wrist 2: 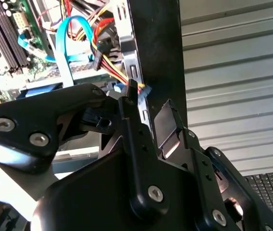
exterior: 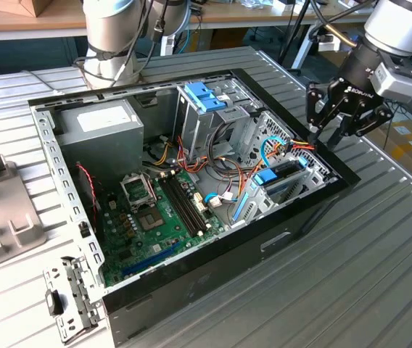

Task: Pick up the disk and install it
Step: 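Insert the first disk wire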

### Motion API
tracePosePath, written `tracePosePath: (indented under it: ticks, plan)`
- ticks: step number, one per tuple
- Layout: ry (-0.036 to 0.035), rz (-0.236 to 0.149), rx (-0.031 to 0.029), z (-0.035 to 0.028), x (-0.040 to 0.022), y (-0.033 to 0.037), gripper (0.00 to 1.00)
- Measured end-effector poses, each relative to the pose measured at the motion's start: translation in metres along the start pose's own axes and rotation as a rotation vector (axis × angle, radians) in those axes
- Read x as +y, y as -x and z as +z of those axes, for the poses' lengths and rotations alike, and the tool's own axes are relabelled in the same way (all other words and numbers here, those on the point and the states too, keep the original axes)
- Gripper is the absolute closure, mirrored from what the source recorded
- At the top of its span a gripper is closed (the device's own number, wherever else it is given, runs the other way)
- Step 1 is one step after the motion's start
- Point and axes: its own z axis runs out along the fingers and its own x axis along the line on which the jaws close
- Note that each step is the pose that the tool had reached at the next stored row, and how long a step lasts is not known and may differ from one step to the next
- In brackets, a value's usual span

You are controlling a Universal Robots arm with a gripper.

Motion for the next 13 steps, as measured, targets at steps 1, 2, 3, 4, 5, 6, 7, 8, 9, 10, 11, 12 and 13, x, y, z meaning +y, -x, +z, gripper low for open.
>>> tracePosePath:
  ticks: [1,2,3,4,5,6,7,8,9,10,11,12,13]
  plan:
    - [0.0,0.0,0.0,0.0012,-0.0012,0.001,0.58]
    - [-0.0001,0.0,-0.0001,0.0022,-0.0013,0.0011,0.58]
    - [-0.0001,0.0,-0.0001,0.0034,-0.0013,0.0011,0.58]
    - [0.0,0.0,0.0,0.0042,-0.0013,0.0011,0.58]
    - [0.0,0.0,0.0,0.005,-0.0013,0.001,0.58]
    - [0.0,-0.001,0.0,0.0057,-0.0013,0.001,0.58]
    - [0.0,-0.001,0.0001,0.0064,-0.0013,0.0011,0.58]
    - [0.0001,-0.001,0.0001,0.0067,-0.0013,0.0011,0.58]
    - [0.0,-0.001,0.0001,0.0068,-0.0013,0.001,0.58]
    - [0.0,-0.001,0.0,0.0068,-0.0013,0.001,0.58]
    - [-0.0001,-0.001,0.0,0.0068,-0.0013,0.001,0.58]
    - [-0.0001,-0.001,-0.0001,0.0068,-0.0013,0.001,0.59]
    - [-0.0001,-0.001,-0.0001,0.0069,-0.0013,0.001,0.66]
